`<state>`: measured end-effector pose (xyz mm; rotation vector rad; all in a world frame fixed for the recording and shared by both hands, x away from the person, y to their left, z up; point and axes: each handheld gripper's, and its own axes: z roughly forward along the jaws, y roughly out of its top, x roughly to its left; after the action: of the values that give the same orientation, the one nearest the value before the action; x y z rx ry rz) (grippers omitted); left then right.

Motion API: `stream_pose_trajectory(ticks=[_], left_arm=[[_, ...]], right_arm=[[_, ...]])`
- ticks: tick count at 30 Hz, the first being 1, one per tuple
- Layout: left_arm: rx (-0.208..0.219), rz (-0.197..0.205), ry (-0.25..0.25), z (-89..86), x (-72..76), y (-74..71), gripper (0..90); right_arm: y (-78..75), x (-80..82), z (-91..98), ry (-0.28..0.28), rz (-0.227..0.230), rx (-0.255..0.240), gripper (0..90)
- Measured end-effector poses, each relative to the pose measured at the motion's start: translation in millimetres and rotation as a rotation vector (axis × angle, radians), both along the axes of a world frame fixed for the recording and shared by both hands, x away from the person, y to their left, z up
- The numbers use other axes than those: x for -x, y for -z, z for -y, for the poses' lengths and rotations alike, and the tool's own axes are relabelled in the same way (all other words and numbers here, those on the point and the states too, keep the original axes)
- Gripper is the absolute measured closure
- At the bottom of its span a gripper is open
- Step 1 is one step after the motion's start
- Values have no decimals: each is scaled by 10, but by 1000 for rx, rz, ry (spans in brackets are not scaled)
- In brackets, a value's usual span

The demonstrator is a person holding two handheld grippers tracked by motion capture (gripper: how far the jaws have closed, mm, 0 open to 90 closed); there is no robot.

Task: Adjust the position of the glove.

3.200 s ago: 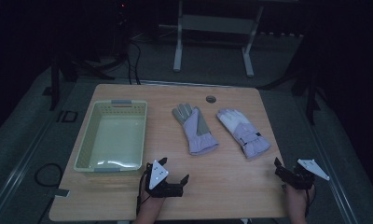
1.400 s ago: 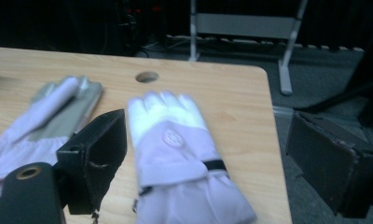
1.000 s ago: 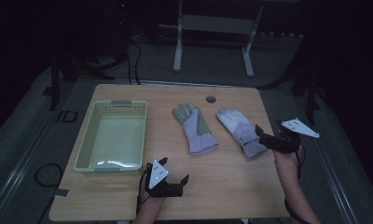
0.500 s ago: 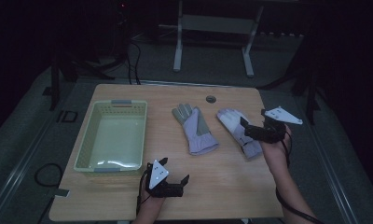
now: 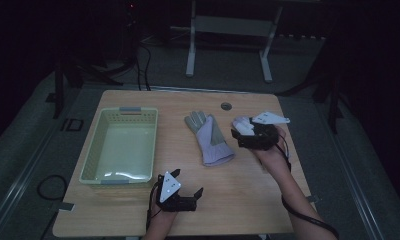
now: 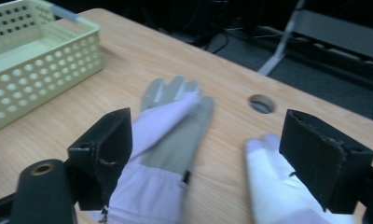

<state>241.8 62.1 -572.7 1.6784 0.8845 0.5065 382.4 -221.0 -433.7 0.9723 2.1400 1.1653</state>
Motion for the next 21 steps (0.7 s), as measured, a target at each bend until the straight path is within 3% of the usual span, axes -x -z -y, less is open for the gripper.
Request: stream_pose_trajectory(ticks=[4,9,11,12,16,21], left_arm=[[-1,-1,1,-1,1,-1,0],[4,-4,7,-3,-1,0,0],[7,-6,12,-2,-2,0,0],[6,-6,12,-2,-1,0,0],[7,-6,13,-4,-2,0,0],[7,-5,15,-3,-1,0,0]], right_arm=[[79,-91,-132,-15,-43,-5,208],[178,-209,-266,8,-64,6,238],[223,-258,-314,2,-89,2,263],[244,-276,-337,-1,-97,10,327],[352,-365,-431,-37,-159,13,349],[501,-461,-535,-42,-218,43,364]])
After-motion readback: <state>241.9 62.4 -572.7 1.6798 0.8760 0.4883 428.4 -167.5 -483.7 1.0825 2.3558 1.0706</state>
